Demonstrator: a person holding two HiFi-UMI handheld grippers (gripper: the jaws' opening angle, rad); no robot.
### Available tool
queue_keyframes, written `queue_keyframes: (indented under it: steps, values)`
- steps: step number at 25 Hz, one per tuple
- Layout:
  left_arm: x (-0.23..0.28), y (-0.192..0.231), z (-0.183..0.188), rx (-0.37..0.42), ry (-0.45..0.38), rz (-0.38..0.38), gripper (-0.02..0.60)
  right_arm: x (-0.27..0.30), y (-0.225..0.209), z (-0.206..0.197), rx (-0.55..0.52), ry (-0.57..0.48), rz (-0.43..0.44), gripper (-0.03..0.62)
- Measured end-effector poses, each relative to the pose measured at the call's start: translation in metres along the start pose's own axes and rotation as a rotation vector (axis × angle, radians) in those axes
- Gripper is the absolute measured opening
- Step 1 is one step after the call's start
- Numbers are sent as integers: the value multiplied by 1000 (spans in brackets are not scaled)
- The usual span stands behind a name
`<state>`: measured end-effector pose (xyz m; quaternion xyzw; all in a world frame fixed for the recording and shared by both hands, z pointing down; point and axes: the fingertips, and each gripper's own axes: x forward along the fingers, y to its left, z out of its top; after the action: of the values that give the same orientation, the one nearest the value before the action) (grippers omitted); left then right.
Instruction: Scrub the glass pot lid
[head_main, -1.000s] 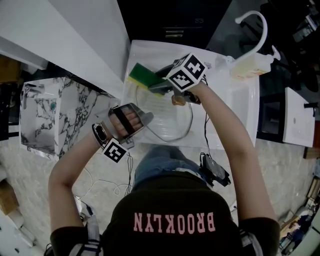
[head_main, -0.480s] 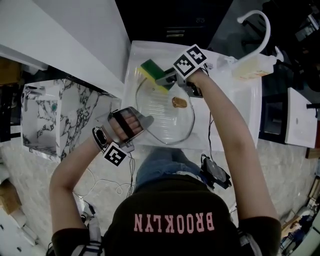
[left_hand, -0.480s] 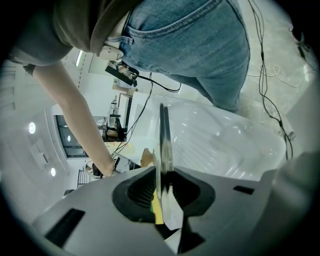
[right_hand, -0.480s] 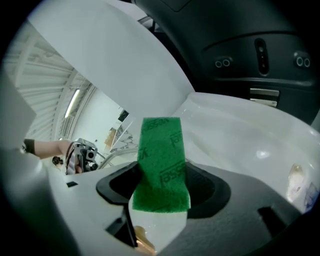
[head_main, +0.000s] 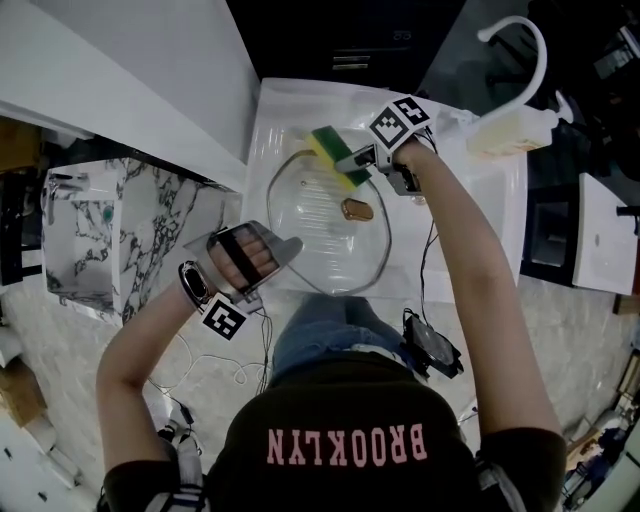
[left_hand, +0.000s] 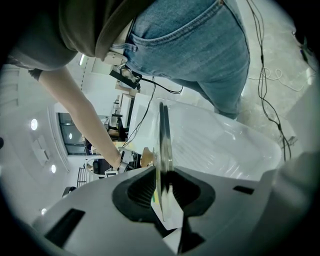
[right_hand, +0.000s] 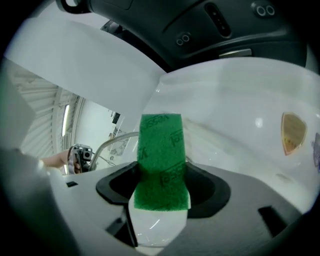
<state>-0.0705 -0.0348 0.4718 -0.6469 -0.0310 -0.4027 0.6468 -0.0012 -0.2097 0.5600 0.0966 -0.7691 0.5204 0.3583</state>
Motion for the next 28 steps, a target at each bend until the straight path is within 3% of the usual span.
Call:
queue_keyframes:
  steps: [13, 21, 24, 28]
  values:
    - [-9, -6, 2, -20, 15, -3, 74, -13, -48, -85, 244, -35, 38, 279]
    - [-9, -6, 2, -19, 28, -9, 74, -21, -70, -127, 278, -109, -53, 279]
    - [-8, -7, 1, -23, 37, -13, 75, -31, -71, -135, 223, -189, -86, 279]
    - [-5, -6, 2, -27, 52, -15, 75, -65, -58, -124, 150, -422, -102, 279]
